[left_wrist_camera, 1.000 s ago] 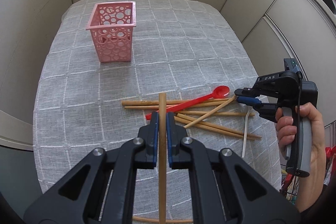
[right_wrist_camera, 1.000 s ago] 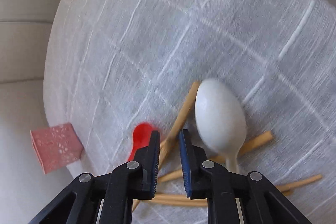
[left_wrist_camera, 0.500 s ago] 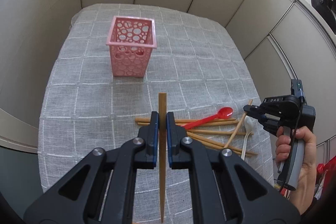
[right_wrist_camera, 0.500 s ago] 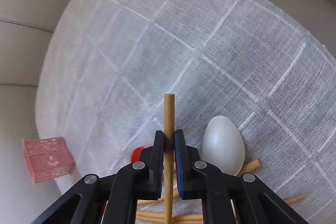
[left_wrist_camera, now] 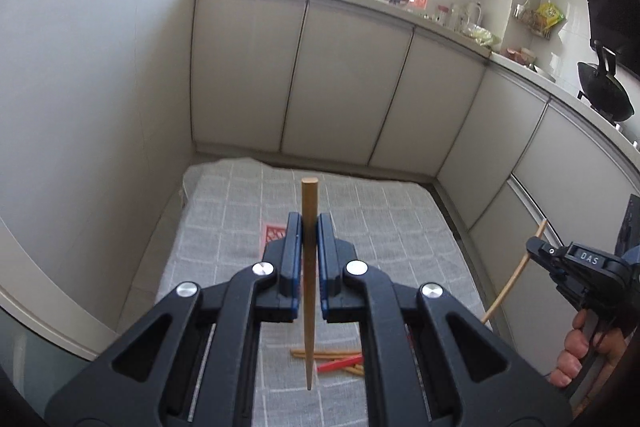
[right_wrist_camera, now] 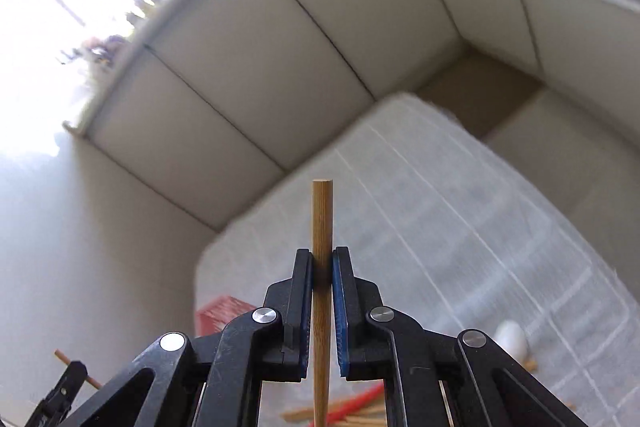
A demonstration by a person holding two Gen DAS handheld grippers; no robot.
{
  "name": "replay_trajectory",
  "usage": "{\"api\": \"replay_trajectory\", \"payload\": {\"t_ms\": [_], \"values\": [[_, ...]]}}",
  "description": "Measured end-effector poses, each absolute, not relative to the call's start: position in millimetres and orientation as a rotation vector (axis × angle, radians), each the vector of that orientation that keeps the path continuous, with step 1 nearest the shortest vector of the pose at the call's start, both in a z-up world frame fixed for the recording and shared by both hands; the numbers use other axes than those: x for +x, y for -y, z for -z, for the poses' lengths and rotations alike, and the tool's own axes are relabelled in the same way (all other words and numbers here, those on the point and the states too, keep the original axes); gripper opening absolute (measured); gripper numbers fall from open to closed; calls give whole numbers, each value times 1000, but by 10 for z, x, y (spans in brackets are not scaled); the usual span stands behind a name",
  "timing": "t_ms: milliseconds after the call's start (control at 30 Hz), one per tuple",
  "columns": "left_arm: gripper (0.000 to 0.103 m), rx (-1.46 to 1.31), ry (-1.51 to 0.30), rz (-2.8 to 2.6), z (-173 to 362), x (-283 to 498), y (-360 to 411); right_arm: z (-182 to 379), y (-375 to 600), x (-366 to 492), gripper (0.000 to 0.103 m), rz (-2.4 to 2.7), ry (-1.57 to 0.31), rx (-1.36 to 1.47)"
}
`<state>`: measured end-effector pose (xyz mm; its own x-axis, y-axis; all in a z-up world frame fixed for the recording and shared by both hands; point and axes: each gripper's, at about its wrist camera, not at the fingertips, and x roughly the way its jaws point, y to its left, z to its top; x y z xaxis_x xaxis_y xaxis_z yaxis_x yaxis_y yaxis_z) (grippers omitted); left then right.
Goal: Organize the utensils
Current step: 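Lift both held chopsticks upright and carry them over the pink basket, then lower both chopsticks into the pink basket and open both tools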
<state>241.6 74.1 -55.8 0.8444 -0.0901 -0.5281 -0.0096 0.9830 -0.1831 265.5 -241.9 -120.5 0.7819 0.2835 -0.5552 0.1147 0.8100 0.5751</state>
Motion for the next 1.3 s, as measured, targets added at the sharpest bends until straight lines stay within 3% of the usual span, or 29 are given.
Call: {"api": "replay_trajectory", "payload": {"t_ms": [200, 467, 733, 1167, 1267, 1300], "values": [[8, -160, -418, -11, 347, 2674, -854, 825, 1990, 2896, 9, -188, -518, 593], [8, -124, -290, -2, 461, 3026, -873, 777, 1394, 3333, 9, -237, -395, 547], [8, -108, -328, 25, 871, 3331, -916, 1094, 698, 3734, 9, -262, -346, 355], [8, -115, -461, 36, 1237, 3532, -952, 1728, 557, 4050, 12, -281, -482, 316], [13, -113, -472, 35, 1220, 3523, -944, 1721, 608, 4037, 17, -287, -495, 337], [20, -114, -475, 32, 1207, 3522, -946, 1701, 623, 4025, 21, -291, -497, 341]]}}
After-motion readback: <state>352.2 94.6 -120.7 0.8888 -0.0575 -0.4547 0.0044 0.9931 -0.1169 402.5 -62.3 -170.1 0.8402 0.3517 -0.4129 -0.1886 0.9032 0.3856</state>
